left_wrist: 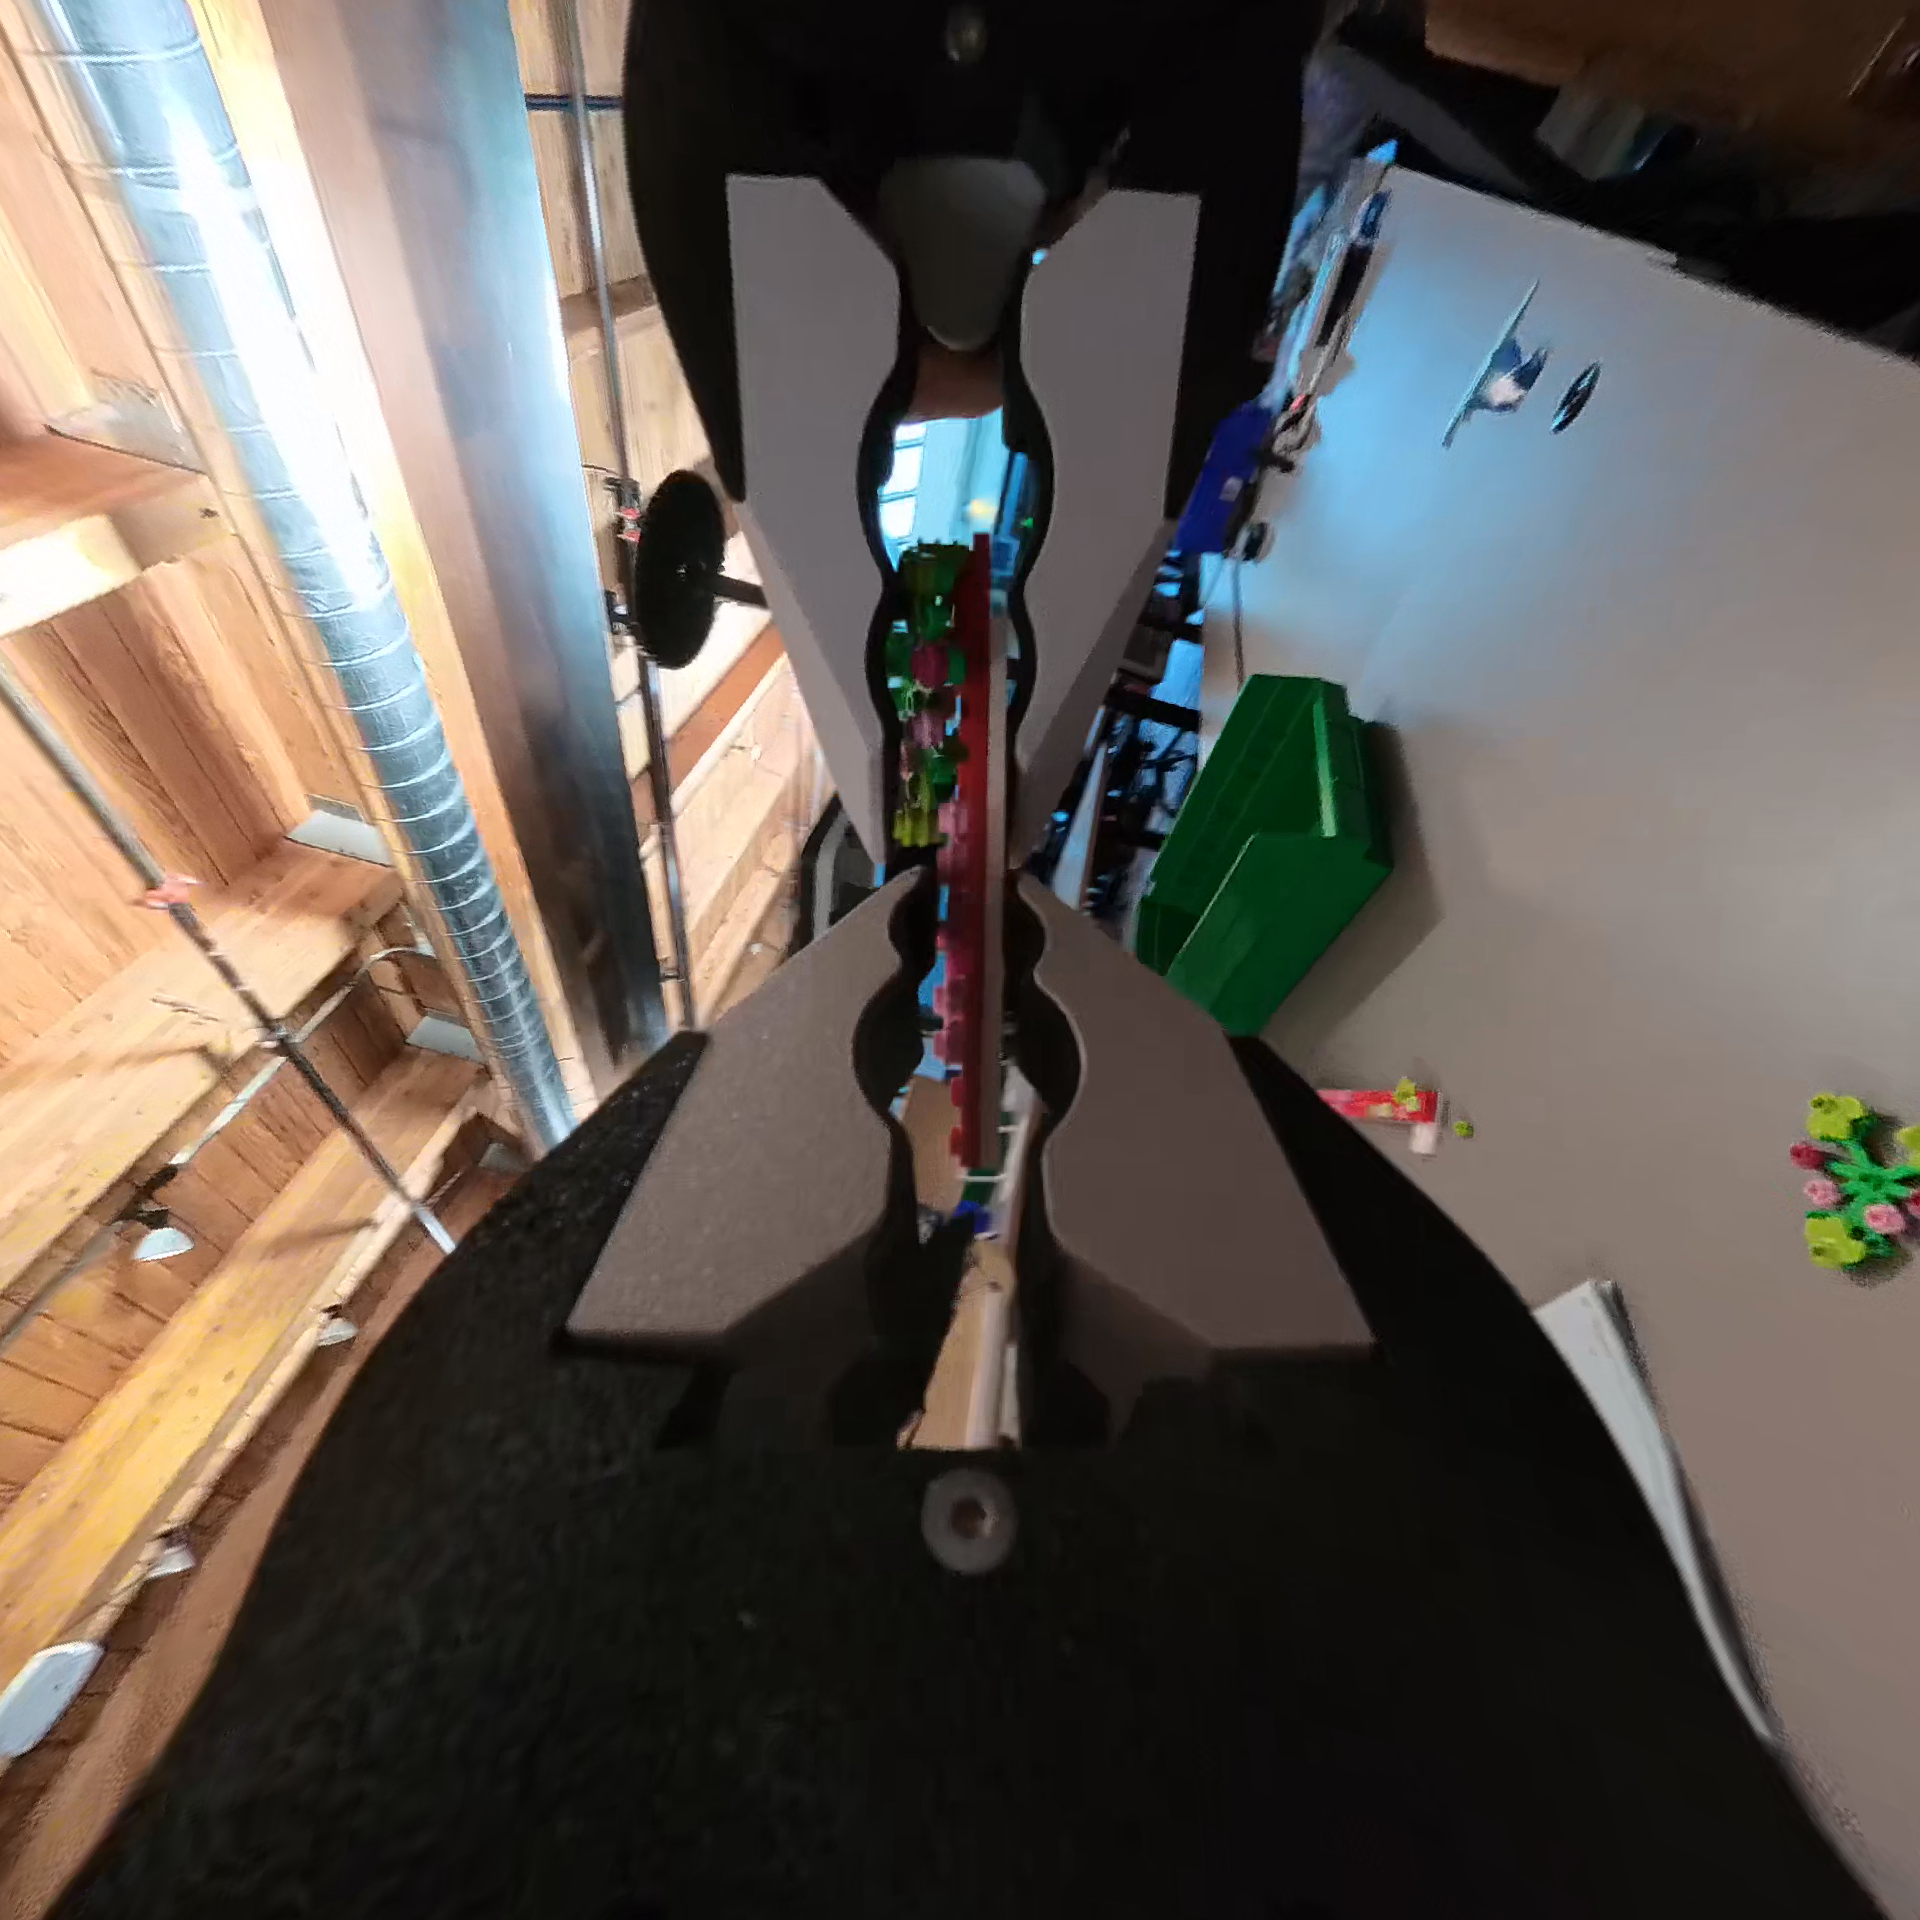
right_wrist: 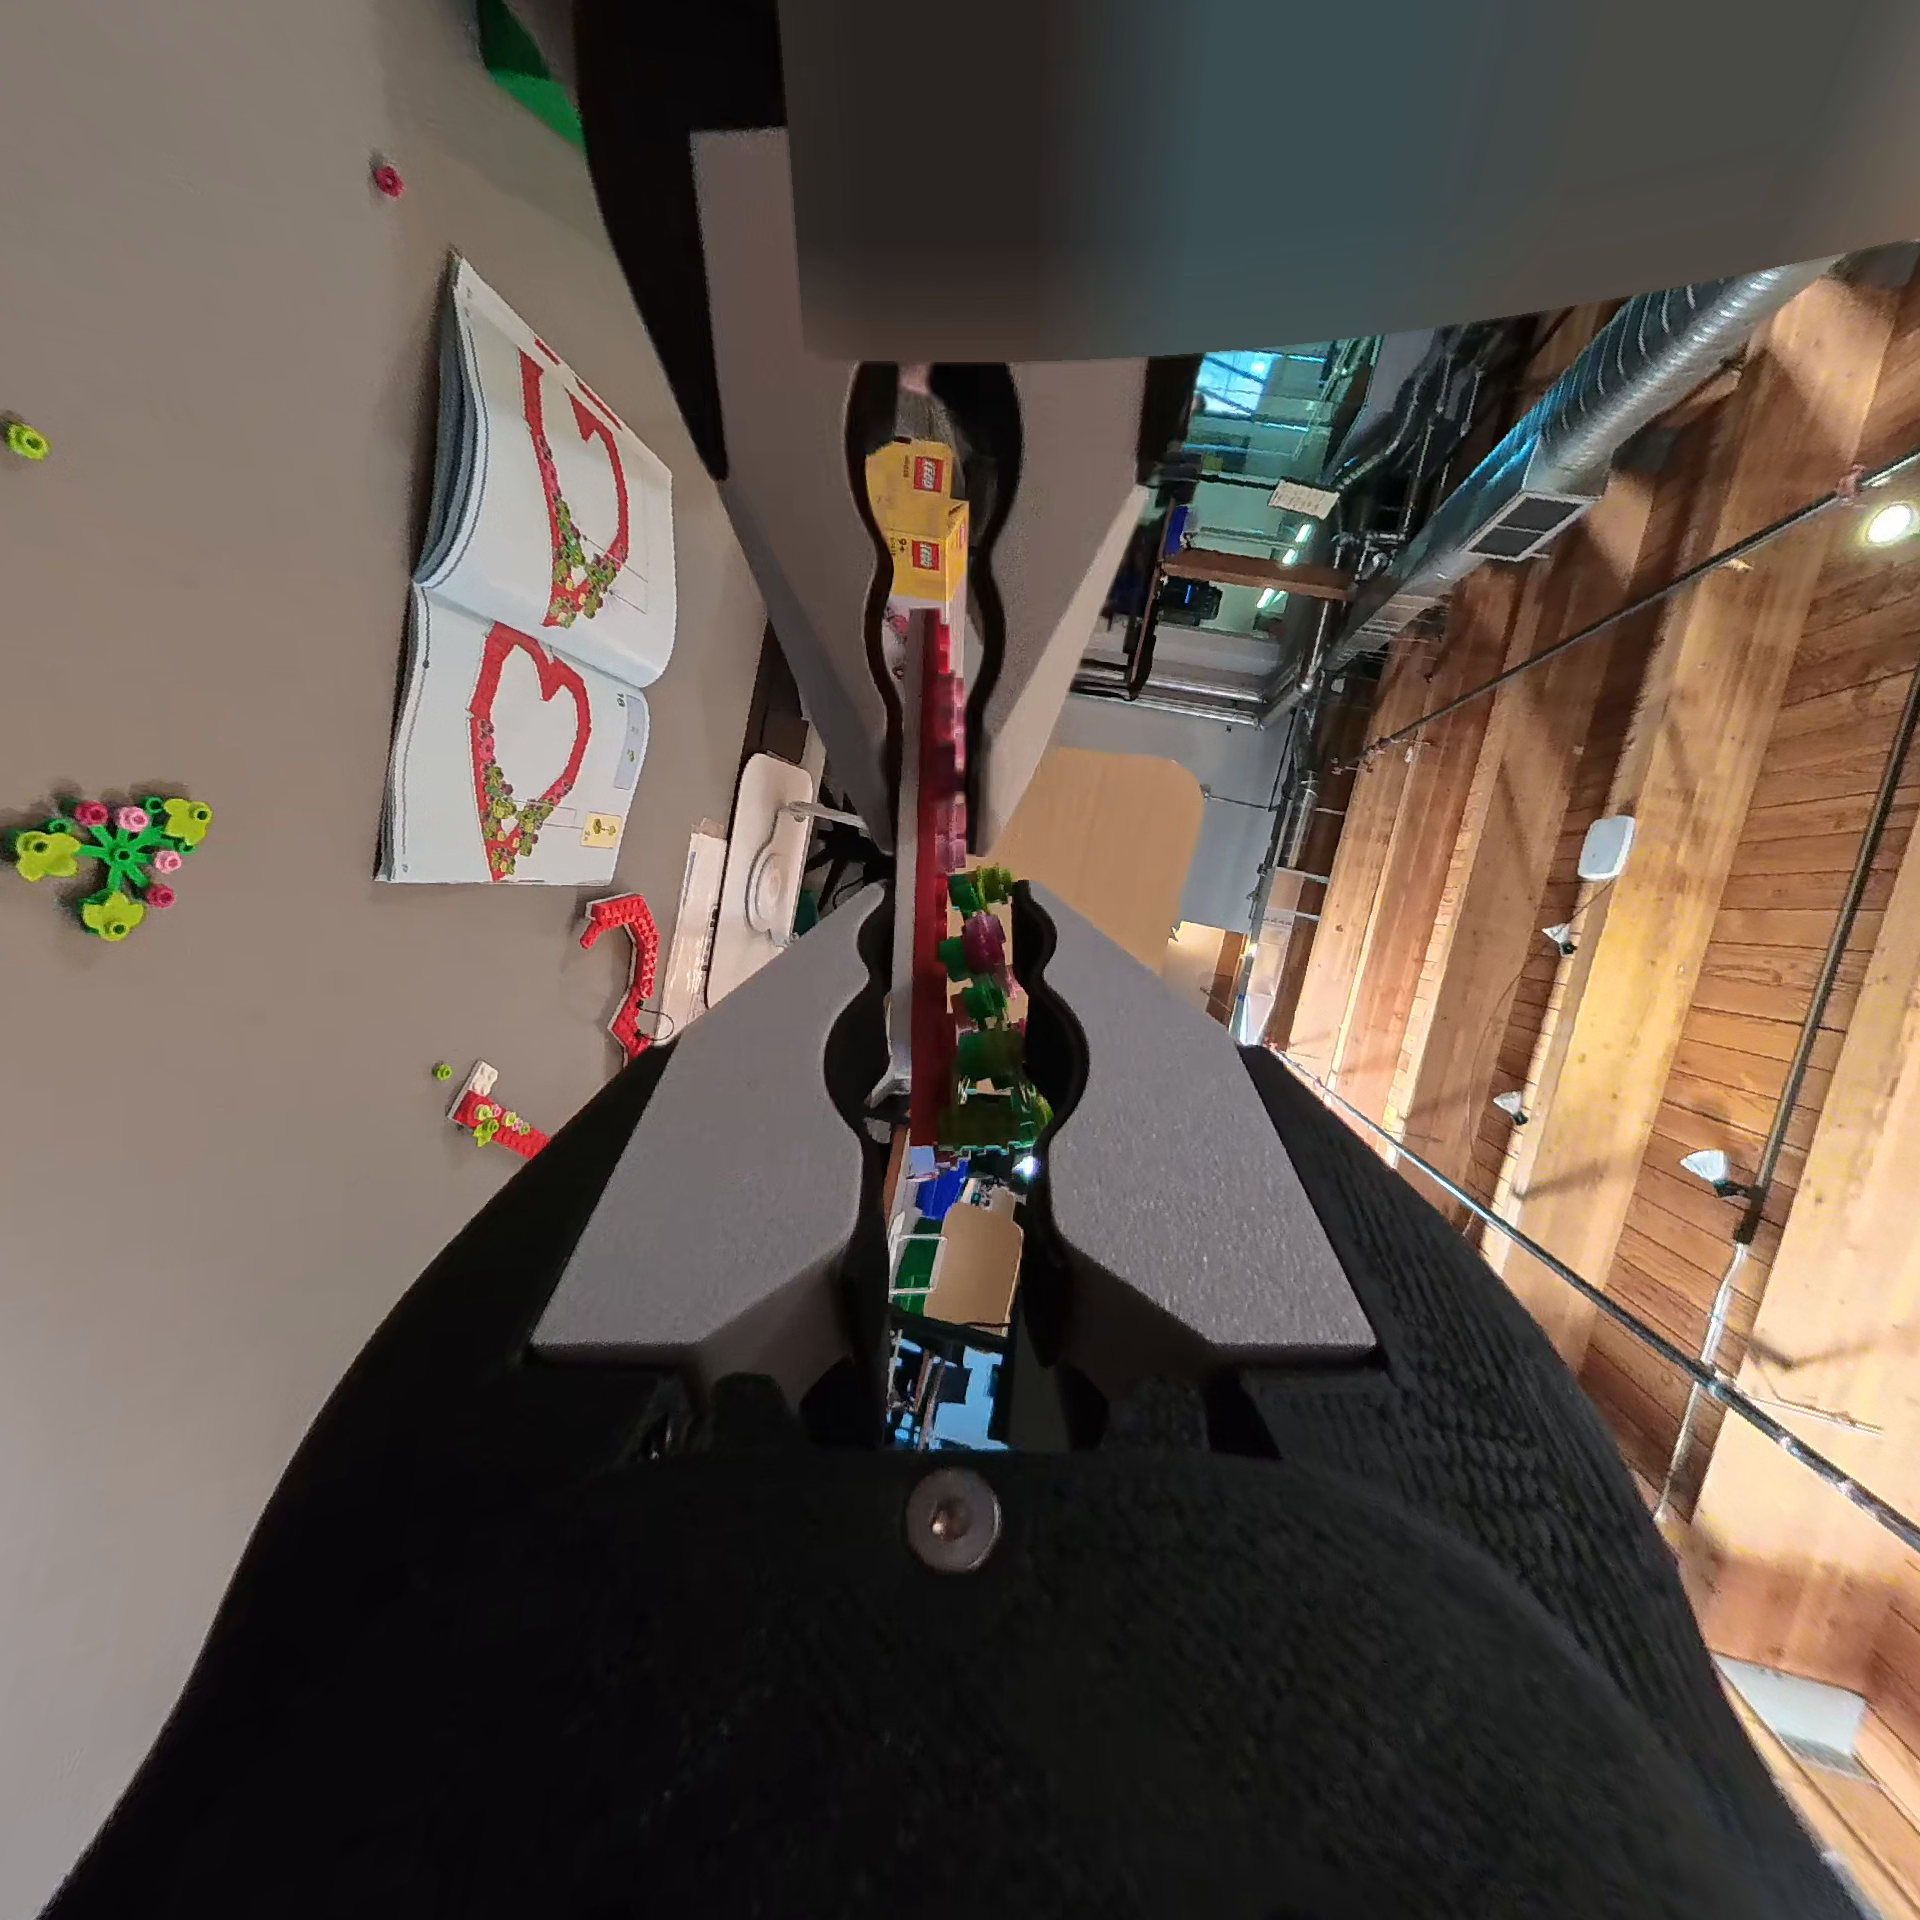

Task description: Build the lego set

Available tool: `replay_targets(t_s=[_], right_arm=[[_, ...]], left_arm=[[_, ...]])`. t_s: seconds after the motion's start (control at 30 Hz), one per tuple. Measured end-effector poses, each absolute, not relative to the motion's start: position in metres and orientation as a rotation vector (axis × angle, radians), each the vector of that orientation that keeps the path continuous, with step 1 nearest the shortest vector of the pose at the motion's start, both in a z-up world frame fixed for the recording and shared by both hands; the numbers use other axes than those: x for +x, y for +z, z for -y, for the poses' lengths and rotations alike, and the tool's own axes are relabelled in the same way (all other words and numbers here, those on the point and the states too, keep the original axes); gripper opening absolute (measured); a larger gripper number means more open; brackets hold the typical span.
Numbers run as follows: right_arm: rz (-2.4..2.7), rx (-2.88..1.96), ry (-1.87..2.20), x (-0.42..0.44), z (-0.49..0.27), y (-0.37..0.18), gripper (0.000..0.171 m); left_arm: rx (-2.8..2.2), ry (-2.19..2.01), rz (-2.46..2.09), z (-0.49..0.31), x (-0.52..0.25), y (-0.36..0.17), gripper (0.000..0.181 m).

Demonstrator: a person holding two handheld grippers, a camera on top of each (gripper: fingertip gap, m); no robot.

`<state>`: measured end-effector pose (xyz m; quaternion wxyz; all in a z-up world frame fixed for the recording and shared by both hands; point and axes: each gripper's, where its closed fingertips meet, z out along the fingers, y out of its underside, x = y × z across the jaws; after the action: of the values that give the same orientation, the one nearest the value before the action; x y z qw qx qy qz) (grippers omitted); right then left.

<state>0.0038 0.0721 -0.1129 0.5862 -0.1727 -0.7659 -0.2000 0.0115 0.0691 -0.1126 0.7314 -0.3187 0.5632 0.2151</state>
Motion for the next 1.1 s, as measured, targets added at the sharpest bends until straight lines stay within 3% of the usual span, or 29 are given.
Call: replay_targets(t_s=[0.8,1.1], right_arm=[[1.756,-0.565,-0.336,0.0007,-0.0680,-0.1137,0.020],[1.715,-0.512,-0.480,0.0007,-0.0747,-0.1097,0.020]], left_arm=[[-0.723,0.627,-1.201,-0.0731,0.0098,-0.1098,0.007],[-0.717,0.638,-1.196,-0.0727,0.0075,-0.1078,0.006]])
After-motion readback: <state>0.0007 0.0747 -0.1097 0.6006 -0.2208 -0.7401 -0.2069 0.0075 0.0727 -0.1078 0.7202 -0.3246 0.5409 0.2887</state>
